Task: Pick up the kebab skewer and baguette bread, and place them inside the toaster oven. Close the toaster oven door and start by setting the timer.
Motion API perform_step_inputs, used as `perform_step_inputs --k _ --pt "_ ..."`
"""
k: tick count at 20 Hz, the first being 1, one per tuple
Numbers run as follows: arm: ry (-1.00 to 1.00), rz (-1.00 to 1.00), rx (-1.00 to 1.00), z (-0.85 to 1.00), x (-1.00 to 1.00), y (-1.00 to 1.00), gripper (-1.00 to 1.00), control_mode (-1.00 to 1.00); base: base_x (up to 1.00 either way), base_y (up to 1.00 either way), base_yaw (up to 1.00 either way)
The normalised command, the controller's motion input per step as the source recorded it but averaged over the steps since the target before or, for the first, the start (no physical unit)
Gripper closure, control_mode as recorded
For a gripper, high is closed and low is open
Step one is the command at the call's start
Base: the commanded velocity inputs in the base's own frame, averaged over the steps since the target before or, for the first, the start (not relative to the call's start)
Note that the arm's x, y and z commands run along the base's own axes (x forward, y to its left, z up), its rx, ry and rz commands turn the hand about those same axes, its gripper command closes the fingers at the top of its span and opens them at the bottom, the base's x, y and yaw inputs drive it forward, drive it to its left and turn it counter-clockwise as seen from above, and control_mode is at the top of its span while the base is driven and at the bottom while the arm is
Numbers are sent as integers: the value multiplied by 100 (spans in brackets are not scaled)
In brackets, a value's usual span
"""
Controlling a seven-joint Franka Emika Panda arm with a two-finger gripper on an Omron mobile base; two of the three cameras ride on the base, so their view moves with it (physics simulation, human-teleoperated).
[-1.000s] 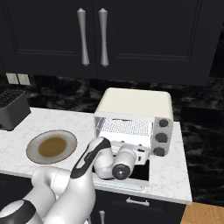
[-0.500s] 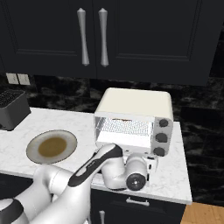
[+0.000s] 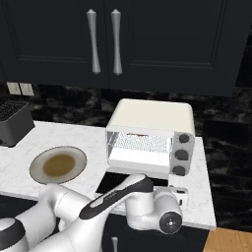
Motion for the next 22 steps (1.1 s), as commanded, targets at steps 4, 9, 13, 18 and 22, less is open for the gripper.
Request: perform_step_inputs --k 4,9,13,18,22 --pt "0 6 0 -56 -34 -24 -100 -100 0 0 0" --pt "0 5 0 -50 -24 -13 -100 -100 0 0 0" --pt "0 4 -2 -48 -13 0 -100 -100 0 0 0" --pt "0 6 -1 -38 -22 0 -100 -100 0 0 0" --pt "0 0 0 -13 -51 -1 -100 -100 0 0 0"
